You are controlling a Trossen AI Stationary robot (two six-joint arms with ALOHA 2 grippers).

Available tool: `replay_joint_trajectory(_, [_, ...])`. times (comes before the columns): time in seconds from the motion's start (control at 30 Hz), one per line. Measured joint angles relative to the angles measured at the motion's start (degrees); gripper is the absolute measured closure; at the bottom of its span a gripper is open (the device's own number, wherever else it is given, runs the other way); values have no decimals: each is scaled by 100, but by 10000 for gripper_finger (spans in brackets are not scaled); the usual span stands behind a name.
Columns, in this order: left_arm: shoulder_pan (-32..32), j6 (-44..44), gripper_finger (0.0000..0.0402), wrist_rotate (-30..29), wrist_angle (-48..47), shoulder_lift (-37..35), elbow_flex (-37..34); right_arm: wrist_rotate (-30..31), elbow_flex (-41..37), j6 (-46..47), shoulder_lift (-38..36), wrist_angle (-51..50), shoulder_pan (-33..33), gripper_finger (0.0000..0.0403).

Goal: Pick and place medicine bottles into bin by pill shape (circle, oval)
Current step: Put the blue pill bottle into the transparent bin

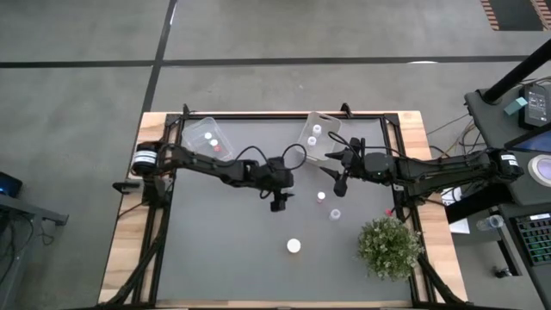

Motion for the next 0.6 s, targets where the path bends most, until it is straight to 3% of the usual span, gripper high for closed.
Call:
replay_joint_trajectory(0.17, [4,21,169,-341,63,121,0,0,0,-31,0,-2,0,188])
replay_joint_trajectory(0.6, [9,-31,169,-319,-147,143,-42,0,0,-39,0,-2,0,188])
